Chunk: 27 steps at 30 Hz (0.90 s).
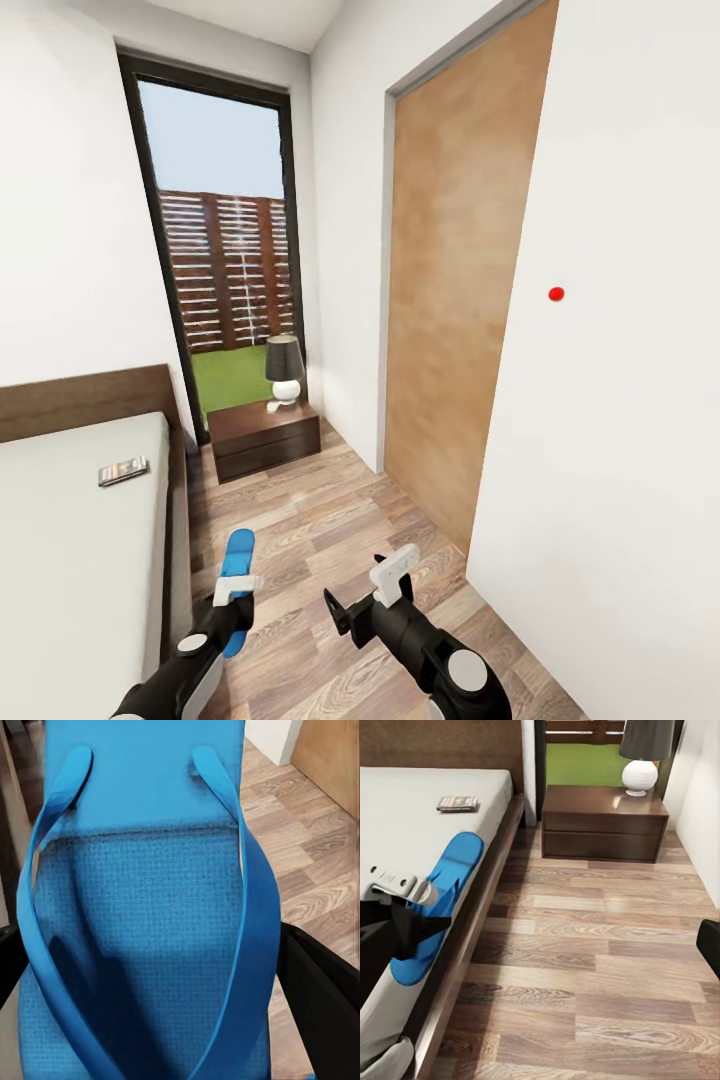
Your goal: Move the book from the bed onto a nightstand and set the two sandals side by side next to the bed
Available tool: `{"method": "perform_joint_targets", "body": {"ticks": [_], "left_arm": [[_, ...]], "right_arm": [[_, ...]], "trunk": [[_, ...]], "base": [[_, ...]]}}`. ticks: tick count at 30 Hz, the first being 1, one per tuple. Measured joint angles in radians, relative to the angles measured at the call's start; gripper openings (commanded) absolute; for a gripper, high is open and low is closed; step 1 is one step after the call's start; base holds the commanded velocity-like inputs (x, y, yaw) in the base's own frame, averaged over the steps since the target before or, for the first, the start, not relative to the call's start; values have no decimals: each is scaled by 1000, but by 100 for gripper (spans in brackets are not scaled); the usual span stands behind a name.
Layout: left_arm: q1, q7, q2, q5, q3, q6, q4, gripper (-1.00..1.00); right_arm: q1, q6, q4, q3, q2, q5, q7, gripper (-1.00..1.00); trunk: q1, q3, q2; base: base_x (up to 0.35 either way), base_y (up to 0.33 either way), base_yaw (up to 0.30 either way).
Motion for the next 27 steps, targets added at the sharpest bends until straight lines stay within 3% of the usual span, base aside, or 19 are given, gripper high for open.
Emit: {"method": "perform_joint_targets", "body": {"ticks": [1, 6, 8, 9, 16, 27], "left_arm": [[0, -8, -2, 1, -28, 22, -3, -100], [-12, -55, -9, 5, -94, 143, -38, -100], [-19, -93, -13, 7, -109, 203, -75, -100], [-23, -137, -15, 10, -118, 264, -116, -100], [-30, -236, -15, 14, -125, 414, -248, -100], [-66, -256, -14, 13, -125, 490, -293, -100]], "right_arm": [[0, 0, 0, -1, 0, 0, -3, 100], [0, 0, 1, -10, 3, -3, -8, 100], [0, -1, 7, -12, 4, -5, -12, 100], [0, -2, 15, -14, 4, -7, -18, 100], [-1, 2, 70, -42, 5, -9, -64, 100], [-1, -1, 126, -62, 4, -12, -105, 100]], "trunk": [[0, 0, 0], [0, 0, 0], [0, 0, 0], [0, 0, 0], [0, 0, 0], [0, 0, 0]], "base": [[0, 0, 0], [0, 0, 0], [0, 0, 0], [0, 0, 0], [0, 0, 0], [0, 0, 0]]}}
